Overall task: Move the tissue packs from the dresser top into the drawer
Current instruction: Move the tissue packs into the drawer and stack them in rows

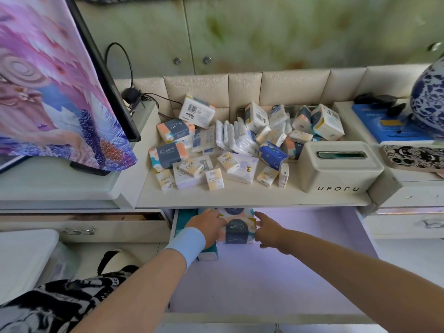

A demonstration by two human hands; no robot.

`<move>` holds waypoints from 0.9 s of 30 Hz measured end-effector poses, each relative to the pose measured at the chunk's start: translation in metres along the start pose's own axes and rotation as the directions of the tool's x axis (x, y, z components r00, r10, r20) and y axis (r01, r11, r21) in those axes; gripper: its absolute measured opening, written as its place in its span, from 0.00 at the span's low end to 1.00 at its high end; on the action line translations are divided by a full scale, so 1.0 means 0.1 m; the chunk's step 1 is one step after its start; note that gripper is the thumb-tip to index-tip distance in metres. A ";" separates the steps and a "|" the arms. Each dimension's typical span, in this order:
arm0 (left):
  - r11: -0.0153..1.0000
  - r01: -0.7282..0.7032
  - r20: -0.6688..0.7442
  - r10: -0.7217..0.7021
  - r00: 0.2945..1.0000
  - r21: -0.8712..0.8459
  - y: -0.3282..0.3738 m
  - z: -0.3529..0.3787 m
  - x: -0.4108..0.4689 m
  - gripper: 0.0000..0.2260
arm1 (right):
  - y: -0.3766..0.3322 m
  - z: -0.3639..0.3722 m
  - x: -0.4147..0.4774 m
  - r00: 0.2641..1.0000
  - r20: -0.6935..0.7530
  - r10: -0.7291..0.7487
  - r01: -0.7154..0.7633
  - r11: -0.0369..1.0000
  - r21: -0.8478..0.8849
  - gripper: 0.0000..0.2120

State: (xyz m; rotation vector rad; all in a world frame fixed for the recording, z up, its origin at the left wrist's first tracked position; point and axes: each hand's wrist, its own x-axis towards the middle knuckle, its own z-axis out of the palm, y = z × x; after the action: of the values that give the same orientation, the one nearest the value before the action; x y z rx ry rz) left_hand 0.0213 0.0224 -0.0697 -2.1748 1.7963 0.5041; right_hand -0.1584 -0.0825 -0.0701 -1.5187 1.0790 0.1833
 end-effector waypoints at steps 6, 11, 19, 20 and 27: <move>0.999 0.026 0.101 -0.022 0.995 -0.045 0.01 -0.18 -0.10 0.20 | -0.13 0.01 -0.13 0.998 0.012 -0.060 0.061 0.986 -0.158 0.21; 0.978 0.063 0.052 -0.053 0.997 -0.201 -0.15 -0.55 -0.19 0.16 | -0.44 -0.04 -0.17 0.986 -0.144 -0.081 -0.043 0.719 -0.694 0.15; 0.872 0.188 -0.211 -0.310 0.927 -0.452 -0.92 -1.22 -0.30 0.12 | -1.34 0.05 -0.05 0.910 -0.199 -0.365 0.200 0.804 -0.560 0.15; 0.857 0.200 -0.240 -0.345 0.907 -0.475 -1.02 -1.25 -0.29 0.13 | -1.46 0.05 0.01 0.894 -0.224 -0.388 0.230 0.827 -0.514 0.15; 0.860 0.336 -0.265 -0.451 0.852 -0.384 -1.52 -1.18 0.15 0.21 | -2.22 0.18 0.68 0.857 -0.209 -0.471 0.339 0.820 -0.461 0.18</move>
State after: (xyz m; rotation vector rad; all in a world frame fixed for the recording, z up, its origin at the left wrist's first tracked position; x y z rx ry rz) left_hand 0.1838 -0.0115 0.0292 -2.9358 1.4050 0.3490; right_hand 0.0429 -0.1313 0.0362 -2.1879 0.9607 -0.1549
